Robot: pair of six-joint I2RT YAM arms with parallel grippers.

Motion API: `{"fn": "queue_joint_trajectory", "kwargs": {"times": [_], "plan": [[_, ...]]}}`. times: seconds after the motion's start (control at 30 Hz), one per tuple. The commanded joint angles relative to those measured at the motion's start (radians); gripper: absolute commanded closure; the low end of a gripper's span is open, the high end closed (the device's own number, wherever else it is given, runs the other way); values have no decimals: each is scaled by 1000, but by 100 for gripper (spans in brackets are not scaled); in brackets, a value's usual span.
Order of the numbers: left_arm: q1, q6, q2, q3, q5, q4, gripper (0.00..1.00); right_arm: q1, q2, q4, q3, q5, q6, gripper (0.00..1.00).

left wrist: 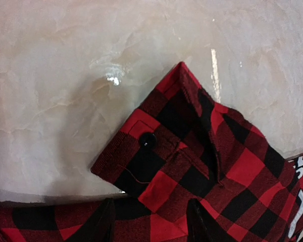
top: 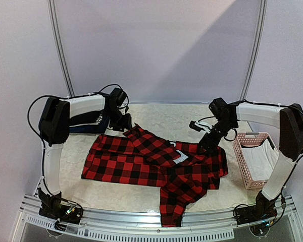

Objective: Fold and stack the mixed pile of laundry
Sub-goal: Adjust the rectangle-folded shirt at the center of the board.

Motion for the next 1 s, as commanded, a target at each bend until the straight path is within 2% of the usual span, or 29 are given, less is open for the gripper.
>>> {"fn": "queue_joint_trajectory", "kwargs": {"times": [0.0, 0.2, 0.6, 0.63, 0.9, 0.97], "plan": [[10, 19, 24, 70, 7, -58, 51, -2, -41, -7, -6, -18, 2, 1], [23, 12, 79, 78, -45, -89, 51, -2, -39, -6, -12, -23, 2, 1], [39, -17, 175, 107, -18, -55, 51, -2, -34, -6, -17, -27, 1, 1], [40, -20, 183, 110, -10, -51, 53, -2, -35, -5, -18, -26, 0, 1], [39, -39, 193, 91, 82, 18, 97, -3, -36, -2, -24, -19, -2, 1], [39, -39, 158, 67, 75, 58, 100, -2, -35, 1, -27, -18, -3, 1]]}}
